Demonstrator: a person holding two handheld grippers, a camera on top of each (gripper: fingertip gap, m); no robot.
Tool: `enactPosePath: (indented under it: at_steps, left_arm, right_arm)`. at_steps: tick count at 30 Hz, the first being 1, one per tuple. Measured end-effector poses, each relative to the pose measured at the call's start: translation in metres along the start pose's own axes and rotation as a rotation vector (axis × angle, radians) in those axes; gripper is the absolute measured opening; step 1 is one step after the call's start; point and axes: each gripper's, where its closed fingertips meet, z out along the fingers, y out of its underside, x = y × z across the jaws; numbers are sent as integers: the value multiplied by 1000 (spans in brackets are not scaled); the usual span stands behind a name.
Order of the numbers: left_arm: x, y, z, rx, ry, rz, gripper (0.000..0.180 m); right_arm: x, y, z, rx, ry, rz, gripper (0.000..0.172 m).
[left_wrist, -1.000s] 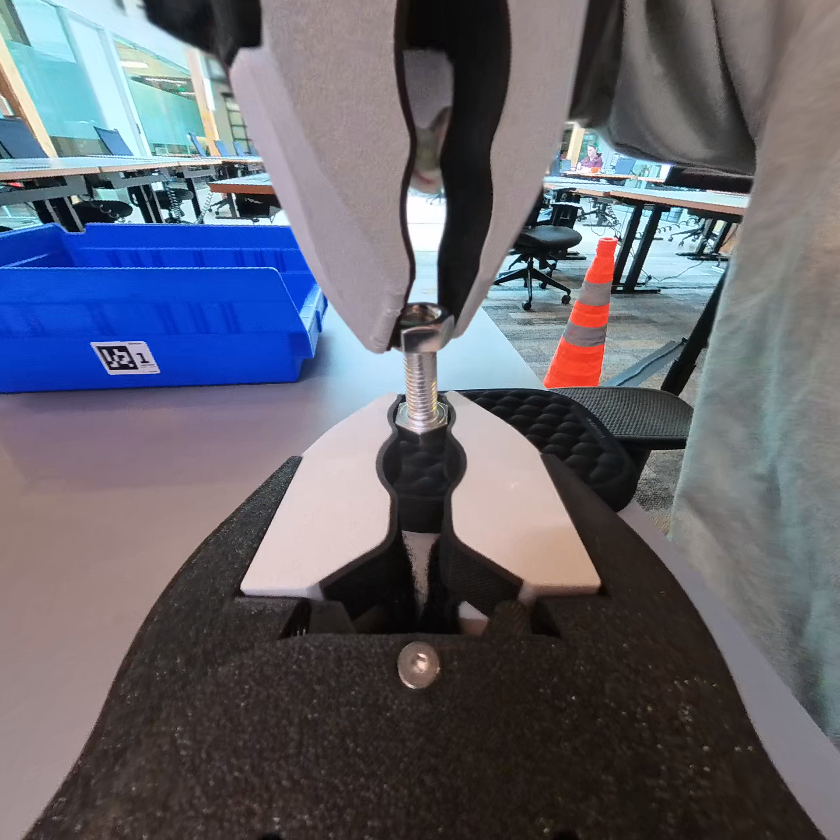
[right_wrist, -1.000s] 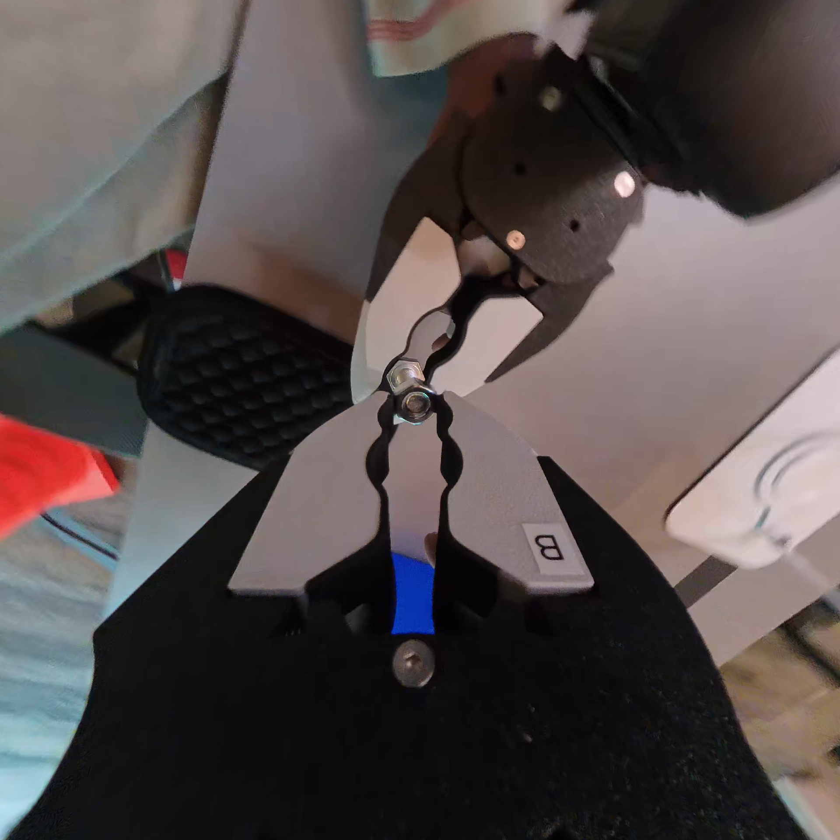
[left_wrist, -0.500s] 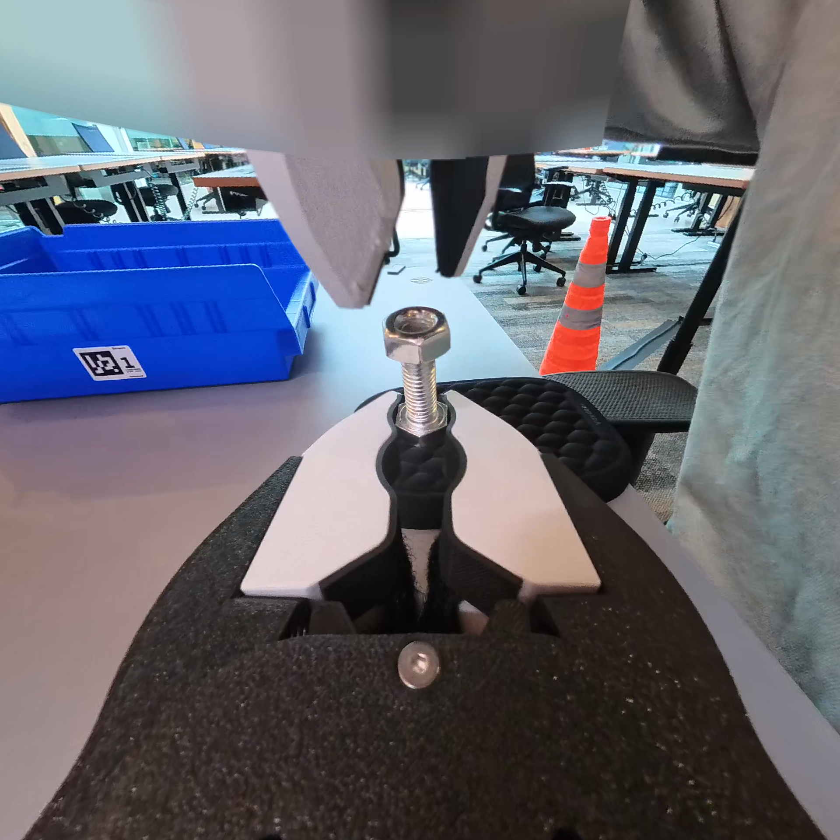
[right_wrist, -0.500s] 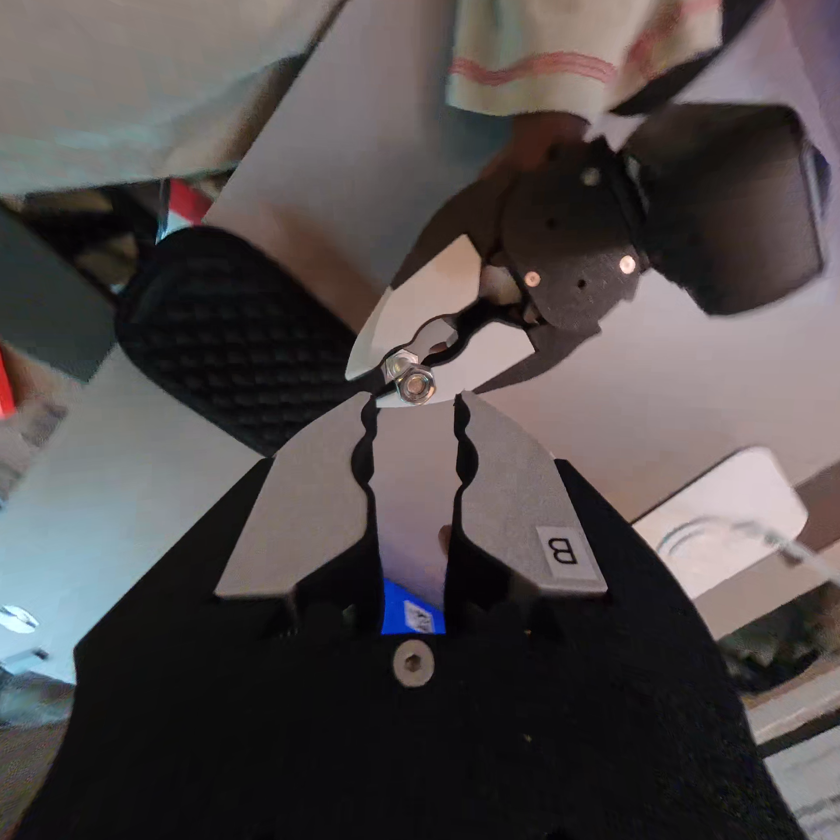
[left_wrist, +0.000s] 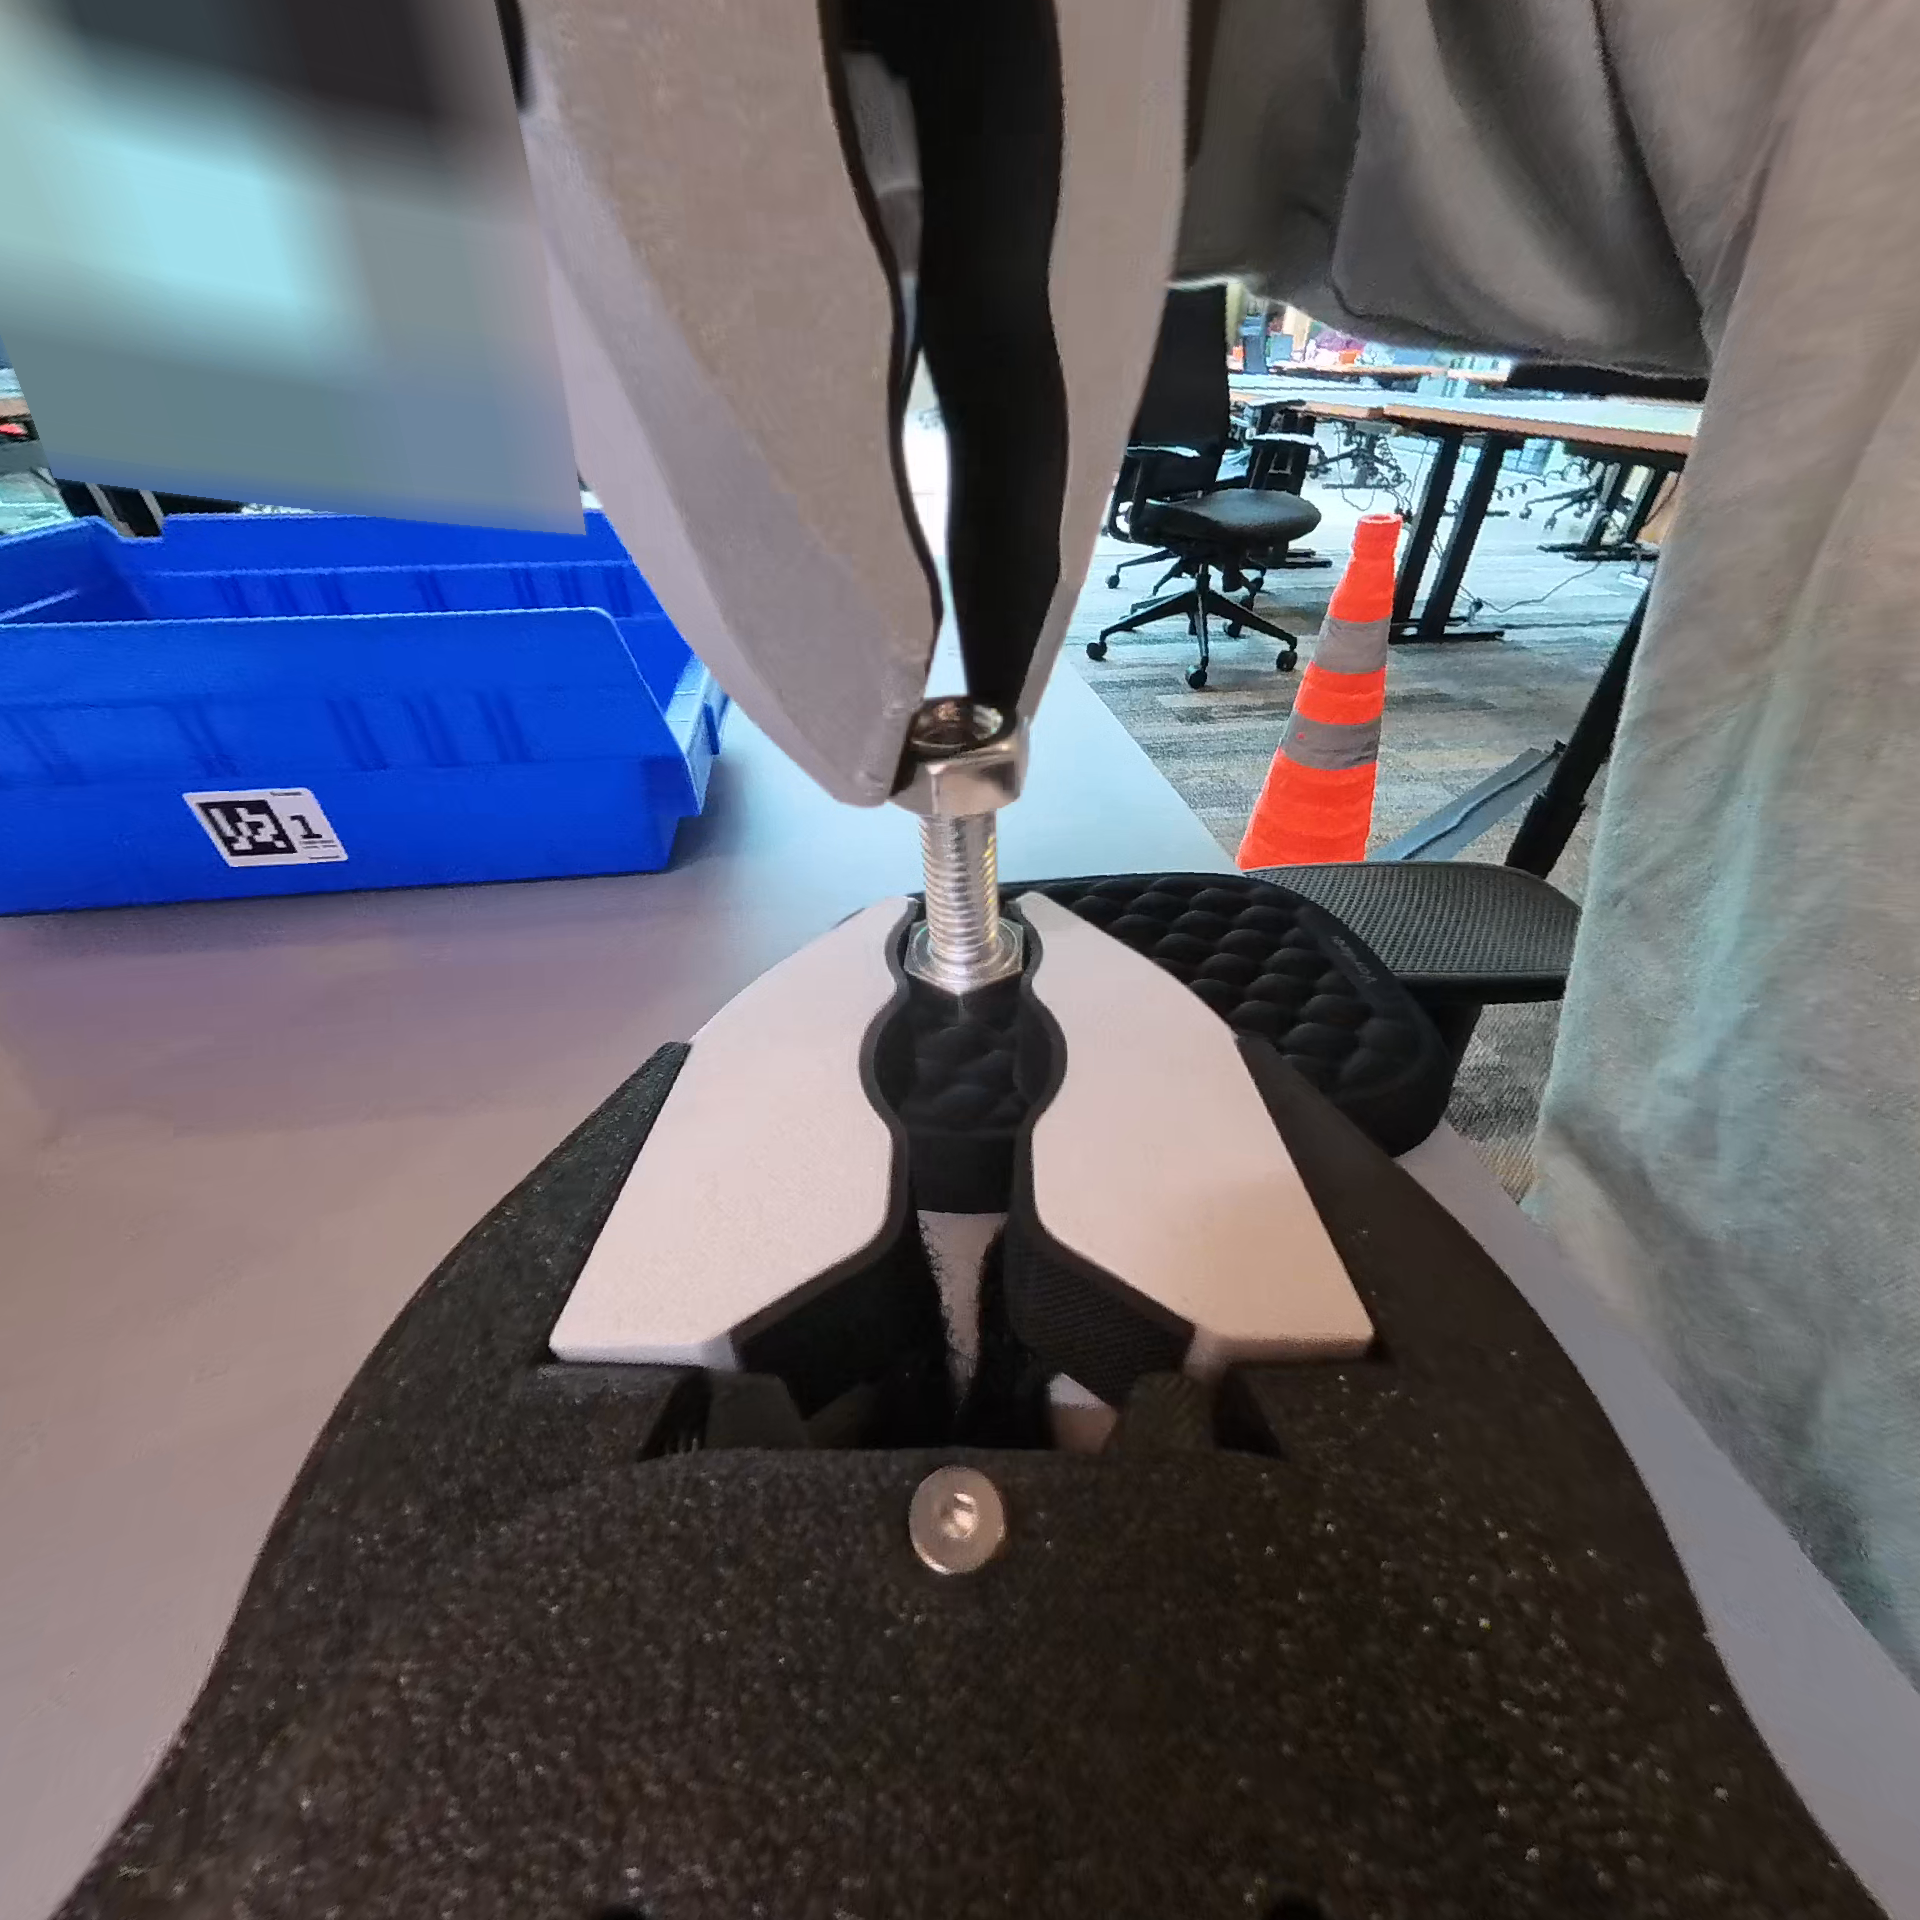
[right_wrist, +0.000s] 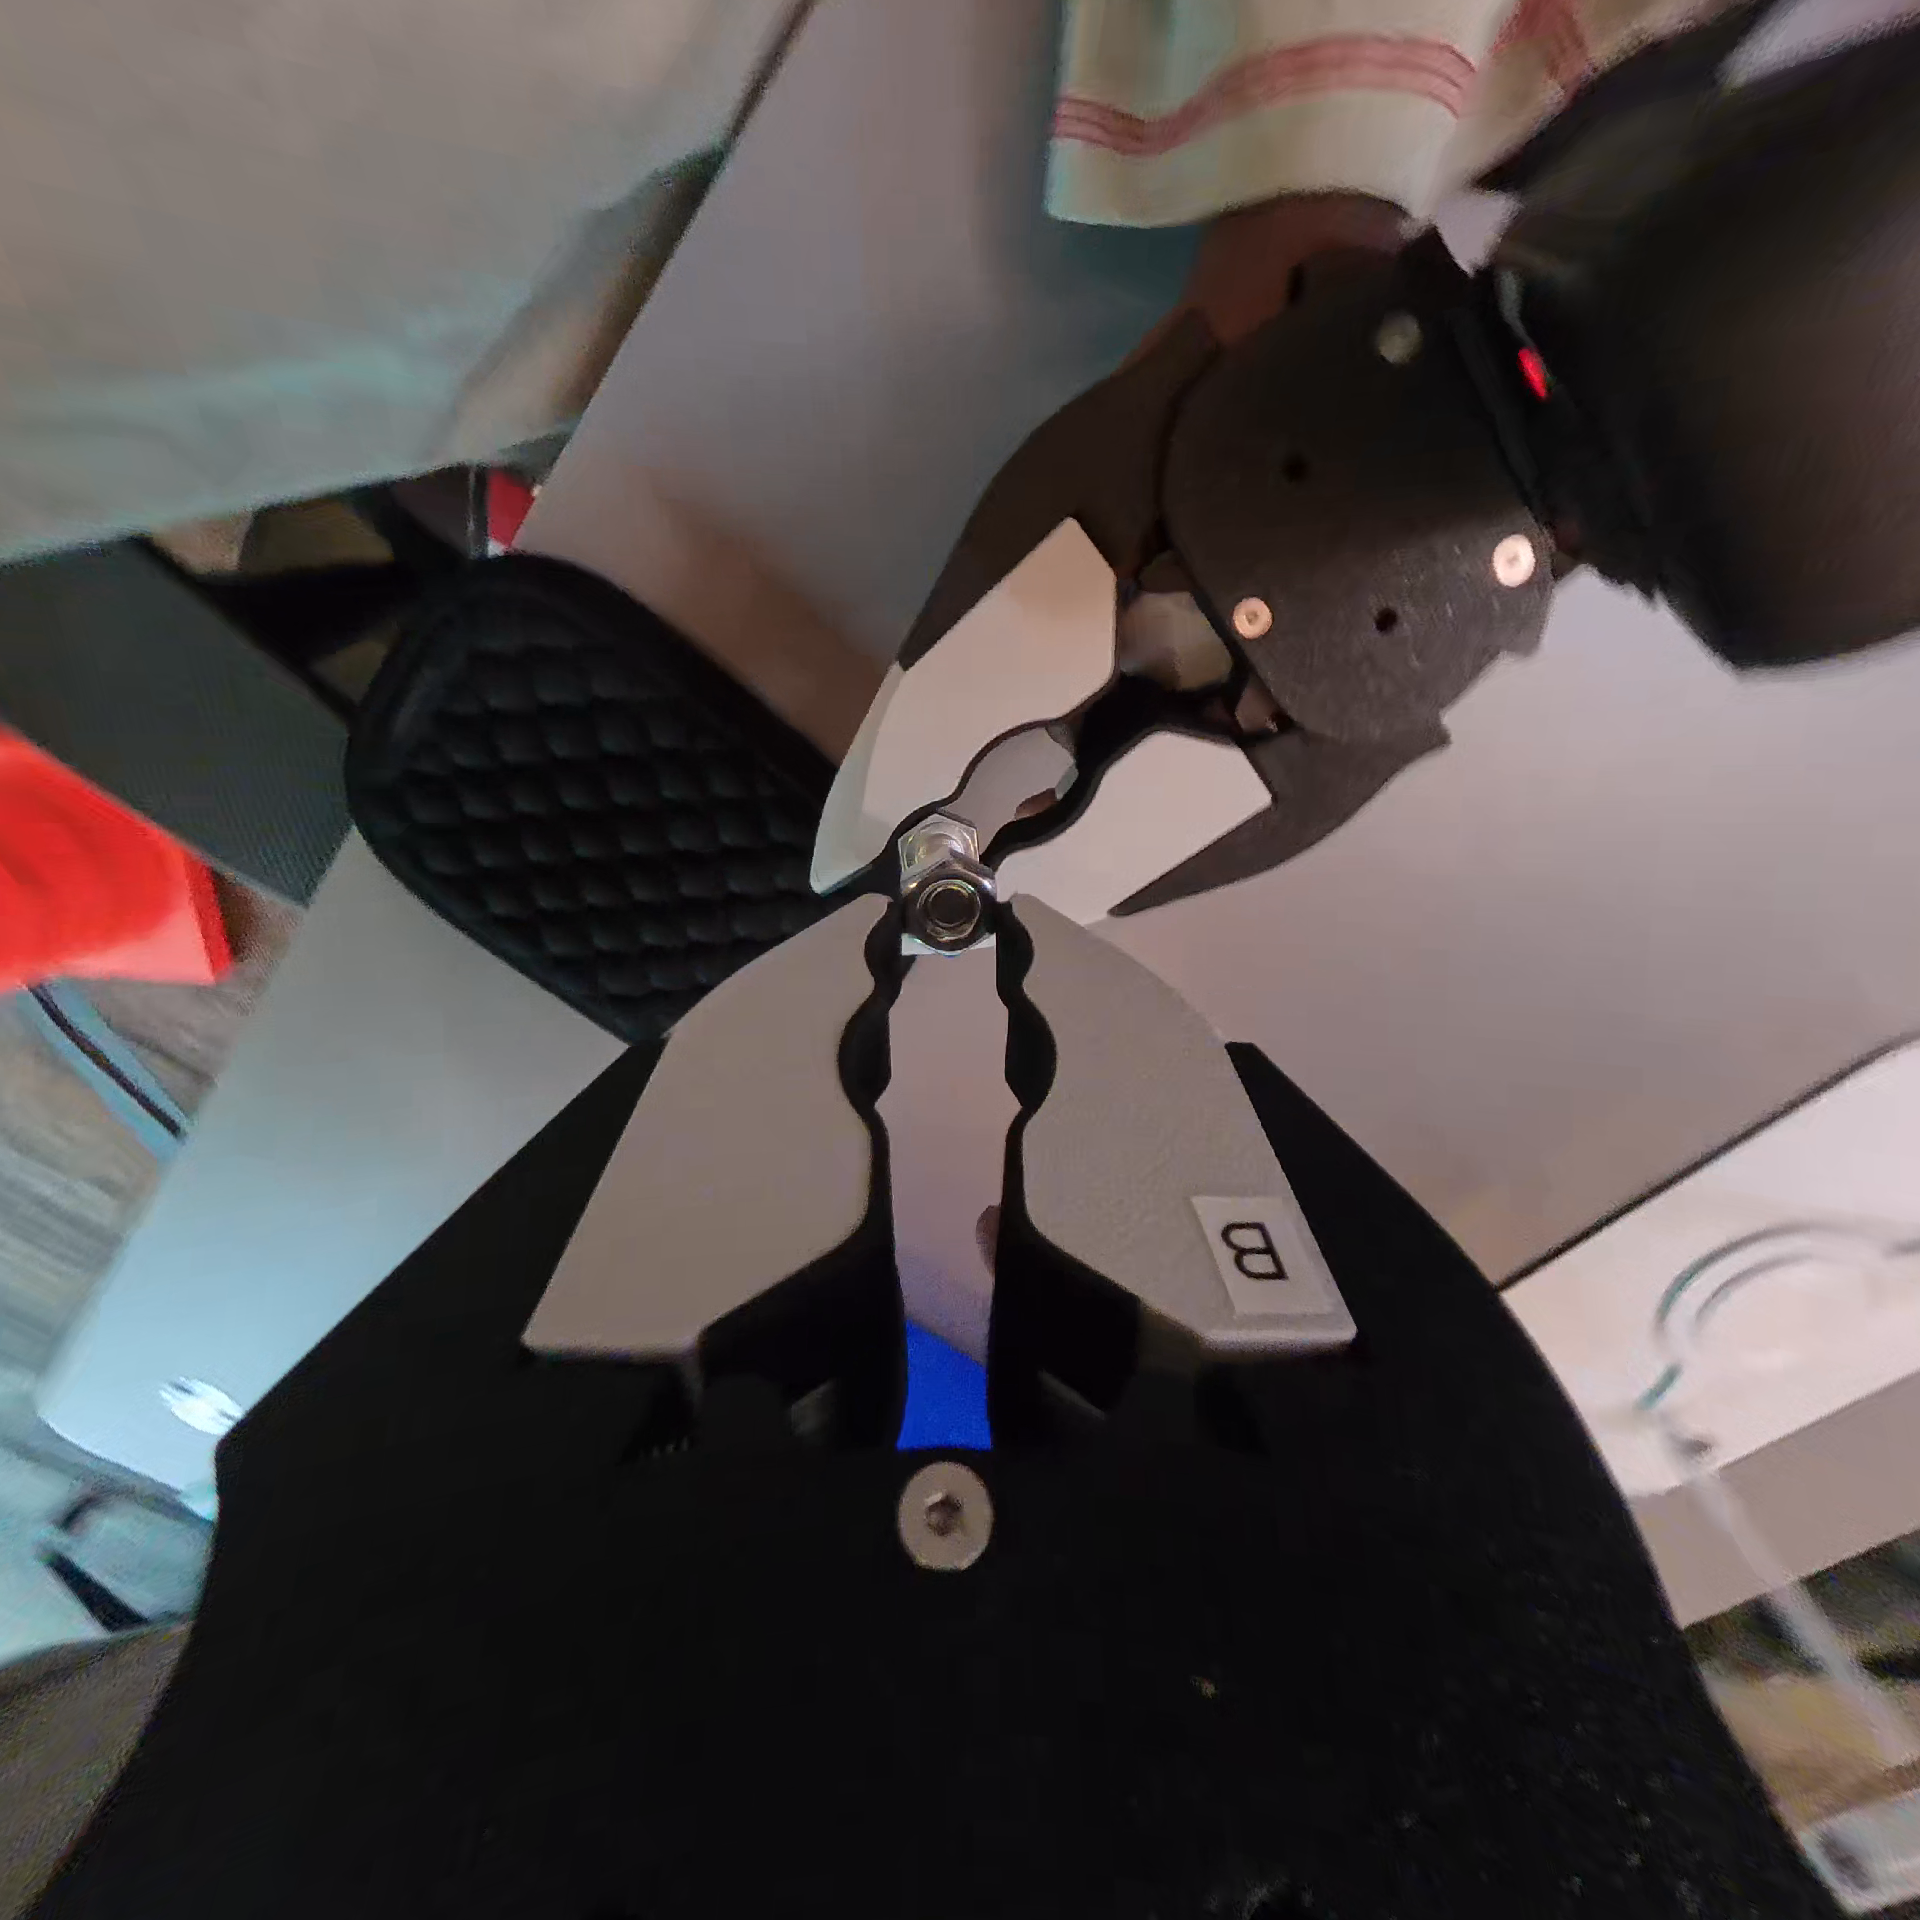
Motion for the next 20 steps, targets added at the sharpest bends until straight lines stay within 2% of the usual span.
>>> enactPosePath:
  at_steps: [1, 6, 7, 11, 14, 17, 20]
  left_arm:
    - [-2, 0, 0, 4, -10, -4, 14]
    - [-5, 0, 0, -4, -45, -1, 14]
    - [-5, 1, 0, -7, -42, 0, 14]
    - [-4, 1, 1, -10, -35, 2, 14]
    - [-3, 0, 0, -4, -24, -6, 14]
    - [-1, 1, 1, -6, -8, 2, 14]
    - [2, 2, 2, -14, 10, 8, 14]
  right_arm:
    - [1, 1, 0, -1, 26, 84, 17]
    - [3, 2, 0, 44, 148, 658, 17]
    - [2, 3, 1, 55, 167, 717, 17]
    - [2, 2, 1, 87, 214, 747, 17]
    - [3, -1, -6, 104, 224, 638, 29]
    - [2, -8, -14, 121, 209, 331, 36]
    - [-3, -4, -10, 39, 181, 25, 40]
